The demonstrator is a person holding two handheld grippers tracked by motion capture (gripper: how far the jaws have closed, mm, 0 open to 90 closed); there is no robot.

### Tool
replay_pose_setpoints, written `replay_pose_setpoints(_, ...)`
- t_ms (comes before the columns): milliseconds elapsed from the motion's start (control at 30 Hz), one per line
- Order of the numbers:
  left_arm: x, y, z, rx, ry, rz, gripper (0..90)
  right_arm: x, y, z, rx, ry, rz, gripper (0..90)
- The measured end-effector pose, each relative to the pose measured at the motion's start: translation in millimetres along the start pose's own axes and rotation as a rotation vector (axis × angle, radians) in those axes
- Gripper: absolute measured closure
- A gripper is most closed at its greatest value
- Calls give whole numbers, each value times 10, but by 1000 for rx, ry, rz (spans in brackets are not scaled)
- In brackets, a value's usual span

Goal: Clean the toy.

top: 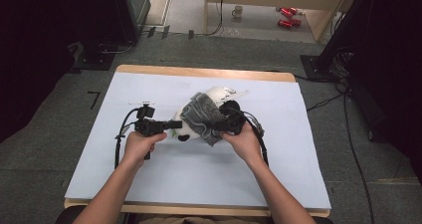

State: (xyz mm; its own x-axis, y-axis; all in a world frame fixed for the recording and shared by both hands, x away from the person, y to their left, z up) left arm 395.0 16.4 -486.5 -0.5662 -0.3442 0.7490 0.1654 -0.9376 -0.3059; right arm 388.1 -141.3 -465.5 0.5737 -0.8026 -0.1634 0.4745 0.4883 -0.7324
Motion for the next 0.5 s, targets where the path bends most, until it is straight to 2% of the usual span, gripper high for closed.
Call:
replay_pose_setpoints(100, 8, 15, 0, -1, 3, -4, 835, 137, -26, -15, 5, 23, -3, 785)
replay_pose_setpoints(233, -10, -2, 5, -4, 4, 3, 835, 222, -73, -6, 16, 13, -25, 787)
replay_pose_setpoints(400, -43, -34, 16, 4, -7, 5, 835, 373, -169, 20, 38, 43, -51, 787)
replay_pose_setpoints(500, -48, -37, 18, 6, -9, 3, 835, 524, -218, 14, 51, 74, -75, 786)
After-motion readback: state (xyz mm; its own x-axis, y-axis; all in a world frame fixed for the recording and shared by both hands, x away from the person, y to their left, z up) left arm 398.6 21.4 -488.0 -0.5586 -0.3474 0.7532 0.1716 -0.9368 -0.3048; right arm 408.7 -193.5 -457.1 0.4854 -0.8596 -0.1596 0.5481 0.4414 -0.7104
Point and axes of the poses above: each handheld gripper's, and its own axes: y roughly forward along the jaws, z roughly out of its top, x roughly to its right, the point moved 9 cm from there along y, roughly forward along the jaws, and after that the axes turned 12 degrees about -z, right-handed, at the moved point
